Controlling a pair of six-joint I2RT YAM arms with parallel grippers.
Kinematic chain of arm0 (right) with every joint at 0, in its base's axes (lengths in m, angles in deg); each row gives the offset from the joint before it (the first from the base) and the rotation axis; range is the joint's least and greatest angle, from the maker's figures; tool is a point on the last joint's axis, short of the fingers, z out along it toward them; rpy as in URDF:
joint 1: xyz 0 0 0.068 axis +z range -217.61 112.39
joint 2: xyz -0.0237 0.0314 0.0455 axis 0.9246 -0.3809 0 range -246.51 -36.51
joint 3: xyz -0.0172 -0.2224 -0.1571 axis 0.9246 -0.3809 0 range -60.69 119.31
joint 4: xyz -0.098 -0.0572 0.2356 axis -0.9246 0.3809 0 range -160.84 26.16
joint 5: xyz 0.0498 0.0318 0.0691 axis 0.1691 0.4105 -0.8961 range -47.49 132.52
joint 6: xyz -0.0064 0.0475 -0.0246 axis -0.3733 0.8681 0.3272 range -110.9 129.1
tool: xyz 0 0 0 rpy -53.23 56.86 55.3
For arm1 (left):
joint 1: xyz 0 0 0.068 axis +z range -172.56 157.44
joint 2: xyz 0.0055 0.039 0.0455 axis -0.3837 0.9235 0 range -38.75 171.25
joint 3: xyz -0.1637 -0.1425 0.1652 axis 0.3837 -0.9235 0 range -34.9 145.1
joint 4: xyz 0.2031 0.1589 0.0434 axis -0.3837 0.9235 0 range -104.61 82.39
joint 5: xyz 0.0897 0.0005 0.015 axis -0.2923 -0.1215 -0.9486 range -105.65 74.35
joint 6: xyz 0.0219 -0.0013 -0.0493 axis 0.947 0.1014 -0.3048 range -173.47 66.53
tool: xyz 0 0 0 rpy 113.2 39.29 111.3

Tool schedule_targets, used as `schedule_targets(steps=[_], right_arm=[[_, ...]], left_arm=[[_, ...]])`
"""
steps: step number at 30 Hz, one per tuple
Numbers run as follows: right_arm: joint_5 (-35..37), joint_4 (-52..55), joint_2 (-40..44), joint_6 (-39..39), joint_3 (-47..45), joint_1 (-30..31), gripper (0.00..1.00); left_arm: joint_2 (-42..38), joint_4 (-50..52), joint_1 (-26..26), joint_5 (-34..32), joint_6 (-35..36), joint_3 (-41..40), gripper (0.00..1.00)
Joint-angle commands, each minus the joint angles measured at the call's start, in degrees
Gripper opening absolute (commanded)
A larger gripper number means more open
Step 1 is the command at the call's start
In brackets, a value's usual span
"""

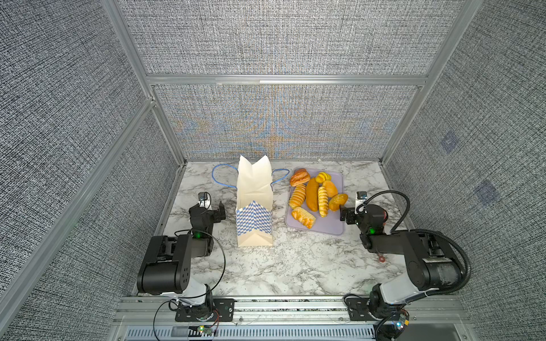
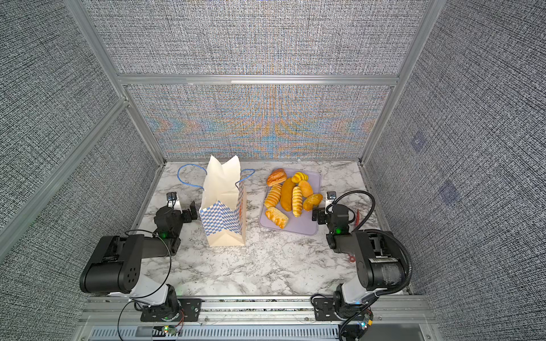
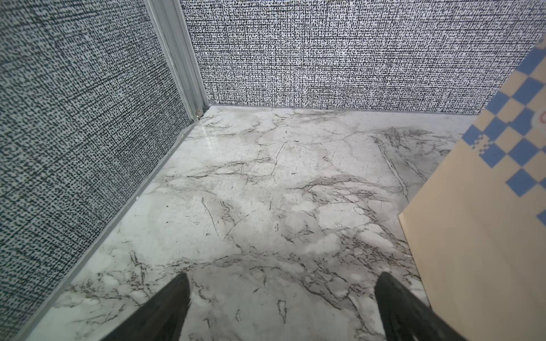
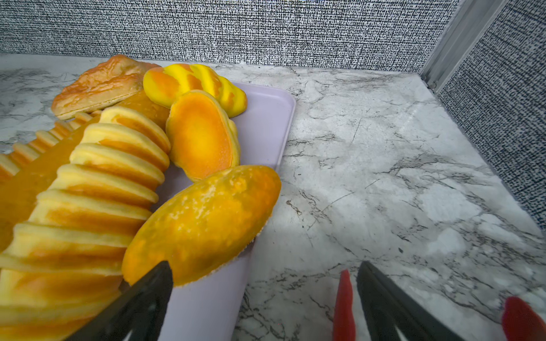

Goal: Pack bread into a paper bag
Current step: Pick up the paper bag at the center of the table.

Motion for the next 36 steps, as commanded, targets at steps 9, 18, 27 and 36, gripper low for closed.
schedule_targets(steps=[9, 18, 27, 36], right_arm=[[-0.74, -1.63, 0.32, 0.43, -0.55, -0.33, 0.99], [-0.94, -2.01, 0.77, 0.75, -0.87, -0.46, 0.99], [4.51, 15.82, 18.63, 4.91, 1.19, -0.77, 0.99], [9.47, 65.21, 23.79, 25.20, 23.28, -1.55, 0.99]], left_arm=[[-0.36, -1.00, 0.06, 0.18, -0.02, -0.59, 0.98], [-0.51, -1.75, 0.09, -0.01, -0.18, -1.11, 0.99], [-14.85, 10.65, 0.08, -16.04, -6.11, -0.85, 0.98], [-40.03, 62.78, 0.10, -26.51, -33.73, 13.20, 0.98]])
